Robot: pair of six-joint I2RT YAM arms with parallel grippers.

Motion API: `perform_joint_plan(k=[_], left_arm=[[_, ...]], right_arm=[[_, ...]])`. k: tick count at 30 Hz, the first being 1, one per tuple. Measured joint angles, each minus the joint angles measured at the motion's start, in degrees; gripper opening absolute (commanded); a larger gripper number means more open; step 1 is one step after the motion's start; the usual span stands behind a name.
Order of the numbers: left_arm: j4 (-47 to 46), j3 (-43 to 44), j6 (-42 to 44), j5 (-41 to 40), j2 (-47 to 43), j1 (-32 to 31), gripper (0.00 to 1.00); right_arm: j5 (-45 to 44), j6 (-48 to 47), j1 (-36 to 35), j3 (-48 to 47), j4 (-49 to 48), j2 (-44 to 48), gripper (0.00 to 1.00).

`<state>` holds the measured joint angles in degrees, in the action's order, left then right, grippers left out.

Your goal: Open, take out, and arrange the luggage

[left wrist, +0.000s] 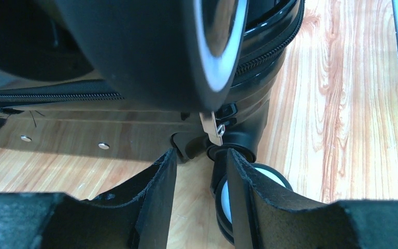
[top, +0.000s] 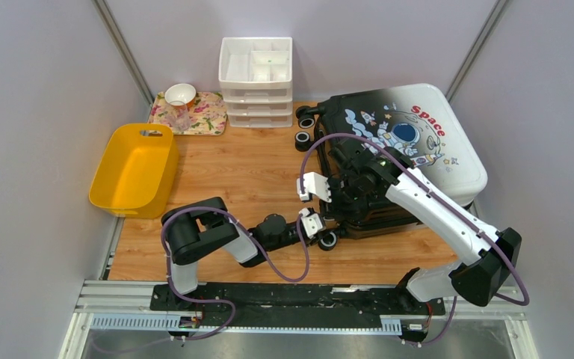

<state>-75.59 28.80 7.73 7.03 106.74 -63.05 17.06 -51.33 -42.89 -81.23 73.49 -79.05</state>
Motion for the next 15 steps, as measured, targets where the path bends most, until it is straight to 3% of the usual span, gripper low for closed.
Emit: perform_joint_plan(k=[10,15], left_arm=[[0.0,3.3,-0.2,-2.1,0.9,-1.0,0.45],[0.0,3.3,-0.5,-3.1,1.3,-1.3,0.35]], right_arm=[[0.0,0.5,0.0,0.8,-1.0,0.5,0.00],[0.0,0.6,0.0,0.8,-1.0,0.5,0.00]])
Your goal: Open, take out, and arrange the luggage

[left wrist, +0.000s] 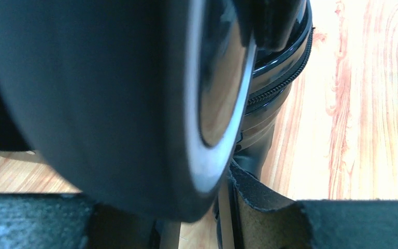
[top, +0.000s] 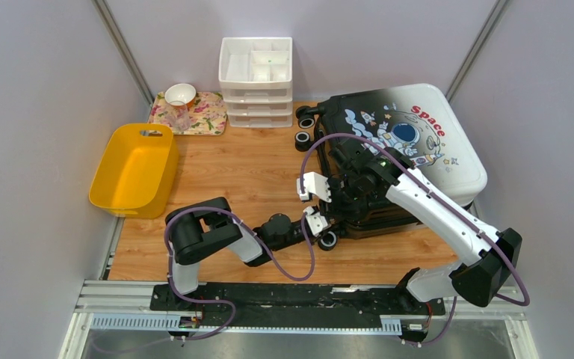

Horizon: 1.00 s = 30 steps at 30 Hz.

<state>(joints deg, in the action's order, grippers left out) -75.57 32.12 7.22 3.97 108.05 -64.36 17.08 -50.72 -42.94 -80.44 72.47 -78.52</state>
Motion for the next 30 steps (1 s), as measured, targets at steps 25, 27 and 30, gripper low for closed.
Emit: perform_joint_plan(k=[25,27,30], left_arm=[[0.0,-3.2,-5.3,0.3,-2.2,2.1,0.00],[0.0,-3.4,-7.6,1.3,-2.4,3.2,0.00],[-0.1,-3.6,-11.2,3.1,-2.5,4.8,0.00]], right_arm=[[0.5,0.3,0.3,1.8,-1.3,1.2,0.00],[0.5,0.3,0.3,2.0,-1.5,1.4,0.00],[0.6,0.1,0.4,2.5,-2.0,1.9,0.00]])
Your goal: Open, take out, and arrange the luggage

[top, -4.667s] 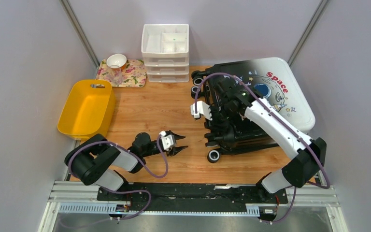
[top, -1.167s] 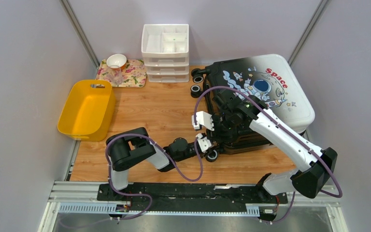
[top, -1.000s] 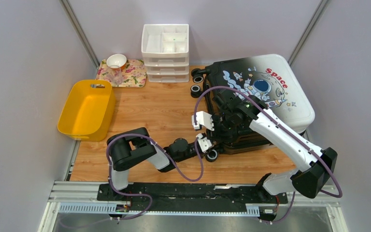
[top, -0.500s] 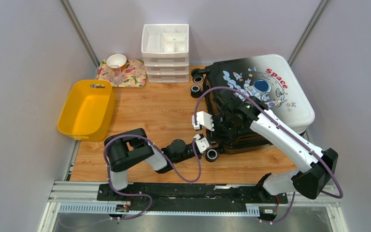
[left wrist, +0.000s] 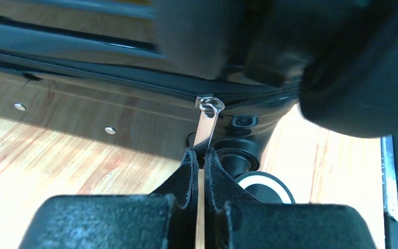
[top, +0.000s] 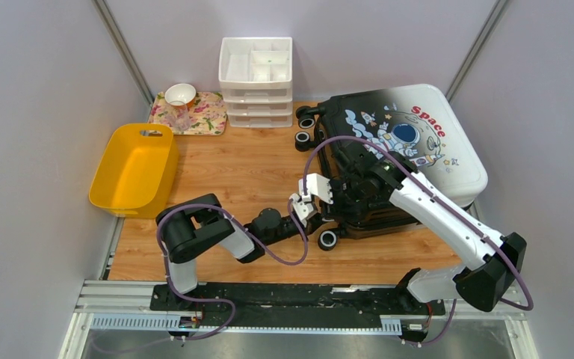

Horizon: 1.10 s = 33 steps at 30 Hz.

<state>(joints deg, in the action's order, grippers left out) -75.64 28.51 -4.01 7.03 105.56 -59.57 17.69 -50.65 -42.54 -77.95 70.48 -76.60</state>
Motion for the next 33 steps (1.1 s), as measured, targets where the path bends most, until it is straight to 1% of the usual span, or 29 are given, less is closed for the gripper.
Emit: perform_joint_plan(k=[10,16,24,33], left_arm=[[0.4,1.0,-7.7,2.8,0.0,6.5,0.00],[2.3,5.7,-10.6,3.1,2.1,11.5,0.00],[4.0,12.9,-11.8,4.4,6.5,17.1,0.00],[6.5,19.3,-13.3,4.8,10.2,21.7,0.00]], right_arm=[[0.5,-0.8,0.3,1.1,-0.9,1.0,0.00],[0.7,-1.3,0.4,1.3,-1.0,1.7,0.00],[1.1,-2.1,0.4,2.4,-1.0,3.4,0.00],[1.5,-3.3,0.3,4.8,-1.2,5.5,0.00]])
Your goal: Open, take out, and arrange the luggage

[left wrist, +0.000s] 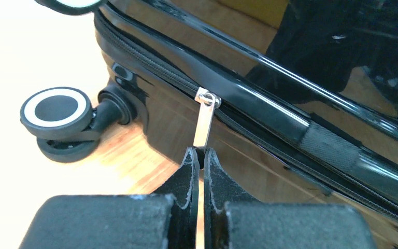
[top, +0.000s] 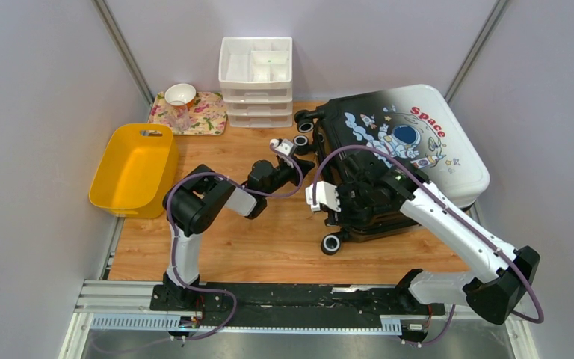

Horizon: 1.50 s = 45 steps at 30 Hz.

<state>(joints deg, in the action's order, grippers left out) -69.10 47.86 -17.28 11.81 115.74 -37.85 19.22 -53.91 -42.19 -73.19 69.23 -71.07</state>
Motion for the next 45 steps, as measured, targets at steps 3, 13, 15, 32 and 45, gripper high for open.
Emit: perform_joint_plan(k=[3,13,15,32,45], left_arm=[[1.2,0.7,-0.7,0.2,0.0,1.1,0.00],[2.1,2.1,-3.3,1.2,0.0,6.9,0.00],[2.0,2.5,-3.4,0.9,0.0,8.2,0.00],[-3.8,-1.1,-2.2,21.7,4.5,15.3,0.77],[-5.7,11.3,1.0,38.3,8.9,16.5,0.66]], right_arm=[[0.0,-0.3,0.0,0.8,-0.2,1.0,0.00],[0.0,-1.4,-0.5,4.7,0.1,7.7,0.00],[-0.1,-1.6,-0.5,5.4,0.3,8.9,0.00],[-1.8,-2.6,-0.9,8.4,1.8,13.5,0.00],[-3.3,-3.1,-0.9,10.1,2.1,17.6,0.00]])
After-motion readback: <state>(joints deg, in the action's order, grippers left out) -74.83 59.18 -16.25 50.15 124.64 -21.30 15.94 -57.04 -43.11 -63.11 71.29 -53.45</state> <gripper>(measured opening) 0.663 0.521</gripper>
